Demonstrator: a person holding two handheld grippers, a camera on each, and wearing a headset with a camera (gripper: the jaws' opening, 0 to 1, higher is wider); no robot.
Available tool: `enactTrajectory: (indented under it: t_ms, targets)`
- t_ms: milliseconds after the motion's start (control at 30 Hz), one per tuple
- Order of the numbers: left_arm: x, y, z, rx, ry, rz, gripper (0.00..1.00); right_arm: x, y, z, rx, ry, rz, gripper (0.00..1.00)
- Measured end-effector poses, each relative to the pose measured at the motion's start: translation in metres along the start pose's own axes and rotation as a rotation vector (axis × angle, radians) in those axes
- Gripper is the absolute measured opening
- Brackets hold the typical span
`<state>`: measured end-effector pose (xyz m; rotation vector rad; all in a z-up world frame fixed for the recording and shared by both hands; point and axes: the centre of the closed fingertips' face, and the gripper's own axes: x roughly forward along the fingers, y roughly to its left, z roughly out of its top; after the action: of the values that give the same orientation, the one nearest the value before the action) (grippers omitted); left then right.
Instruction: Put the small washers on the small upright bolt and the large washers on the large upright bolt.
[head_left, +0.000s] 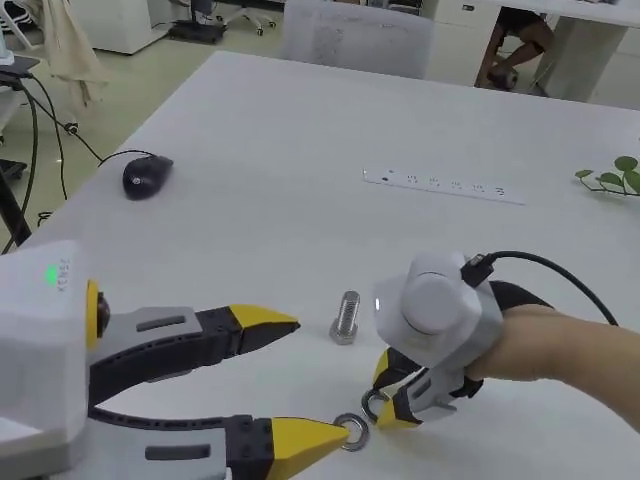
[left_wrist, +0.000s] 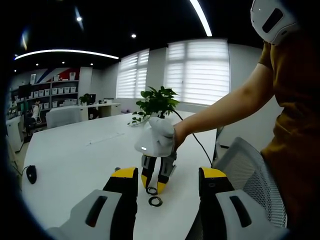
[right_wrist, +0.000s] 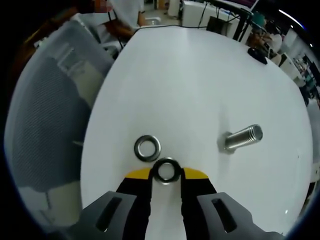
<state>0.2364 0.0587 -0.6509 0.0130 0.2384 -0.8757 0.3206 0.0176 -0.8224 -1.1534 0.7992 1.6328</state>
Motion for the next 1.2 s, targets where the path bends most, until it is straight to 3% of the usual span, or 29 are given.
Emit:
enactTrajectory:
  t_ms: [267, 567, 900, 1200]
  targets:
    - [-0.001, 0.001, 0.0, 0.001, -0.001, 0.004, 0.47, -0.008, -0.006, 0.0, -0.001, -0.008, -0.026, 0.22]
    - [0.002, 0.0, 0.001, 0.0, -0.001, -0.001, 0.47, -0.032, -0.017, 0.009, -0.013, -0.03, -0.07, 0.22]
    - [0.004, -0.001, 0.001, 0.0, -0.001, -0.005, 0.47, -0.067, -0.051, 0.031, -0.036, -0.06, -0.145, 0.22]
    - [0.003, 0.002, 0.001, -0.007, -0.005, 0.002, 0.47, -0.07, -0.078, 0.048, -0.06, -0.056, -0.165, 0.22]
